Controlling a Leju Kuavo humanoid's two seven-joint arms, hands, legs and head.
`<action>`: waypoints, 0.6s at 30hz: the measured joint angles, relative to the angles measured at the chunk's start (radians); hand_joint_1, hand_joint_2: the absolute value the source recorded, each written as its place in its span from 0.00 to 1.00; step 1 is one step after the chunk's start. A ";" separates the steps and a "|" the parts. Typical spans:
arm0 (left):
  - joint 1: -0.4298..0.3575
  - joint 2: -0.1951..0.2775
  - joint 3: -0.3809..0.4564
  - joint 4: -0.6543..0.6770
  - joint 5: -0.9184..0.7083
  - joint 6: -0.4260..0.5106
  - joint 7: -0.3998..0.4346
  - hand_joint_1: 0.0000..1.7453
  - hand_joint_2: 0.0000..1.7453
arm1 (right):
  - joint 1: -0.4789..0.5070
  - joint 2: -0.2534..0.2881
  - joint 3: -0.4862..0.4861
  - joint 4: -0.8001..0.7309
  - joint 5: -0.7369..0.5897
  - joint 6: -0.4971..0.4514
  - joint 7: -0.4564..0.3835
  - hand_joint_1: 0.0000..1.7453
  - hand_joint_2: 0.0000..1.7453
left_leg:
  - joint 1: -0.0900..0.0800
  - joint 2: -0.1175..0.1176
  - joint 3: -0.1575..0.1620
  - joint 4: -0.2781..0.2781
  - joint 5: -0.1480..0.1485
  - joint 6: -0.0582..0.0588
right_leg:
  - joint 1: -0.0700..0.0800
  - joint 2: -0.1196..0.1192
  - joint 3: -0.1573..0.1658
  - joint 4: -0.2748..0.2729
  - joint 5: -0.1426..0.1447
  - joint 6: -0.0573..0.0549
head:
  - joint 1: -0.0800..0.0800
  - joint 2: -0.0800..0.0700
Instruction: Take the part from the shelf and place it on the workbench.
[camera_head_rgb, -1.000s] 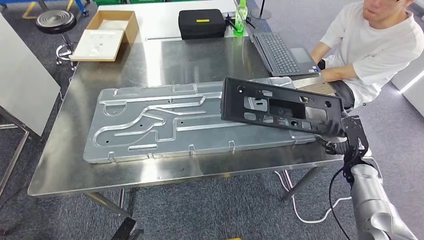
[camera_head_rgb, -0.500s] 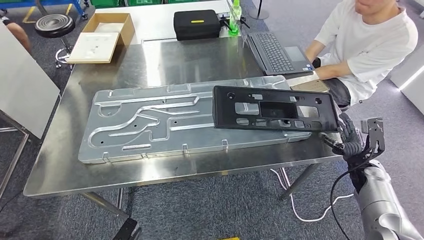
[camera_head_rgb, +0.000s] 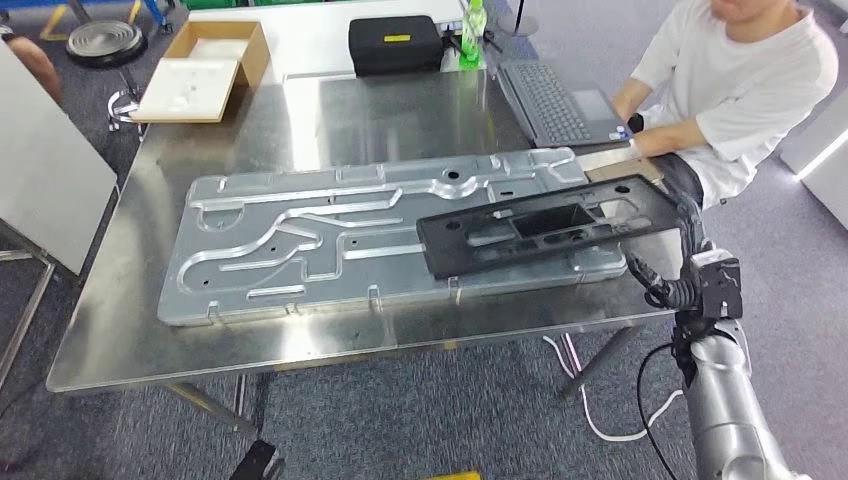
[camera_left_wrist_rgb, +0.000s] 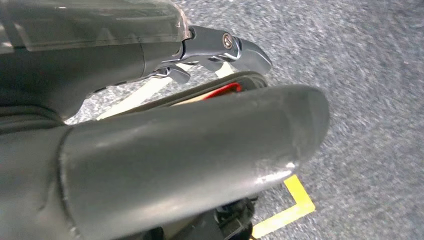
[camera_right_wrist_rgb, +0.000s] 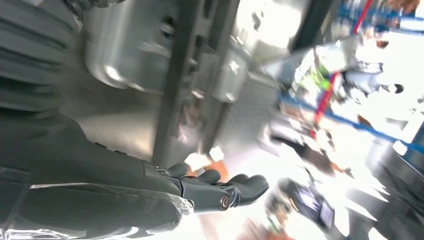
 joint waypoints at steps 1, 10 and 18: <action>0.000 0.000 0.000 0.000 0.000 0.000 0.000 0.00 0.00 | 0.000 0.000 0.000 0.000 0.000 0.000 0.000 0.00 0.00 | 0.000 0.000 0.000 0.000 0.000 0.000 | 0.000 0.000 0.000 0.000 0.000 0.000 | 0.000 0.000; -0.002 -0.002 0.000 0.000 -0.003 0.001 0.001 0.00 0.00 | 0.023 0.019 0.019 -0.086 0.037 -0.080 0.009 0.00 0.00 | 0.001 0.000 0.004 -0.012 0.007 0.013 | -0.002 0.000 -0.003 0.005 -0.006 0.009 | 0.000 0.000; -0.016 -0.017 0.000 0.000 -0.021 0.002 0.017 0.00 0.00 | 0.086 0.081 0.216 -0.475 0.259 -0.304 0.107 0.00 0.00 | -0.003 -0.001 -0.002 -0.002 -0.004 -0.004 | -0.001 0.000 -0.002 -0.004 -0.001 -0.011 | 0.000 0.000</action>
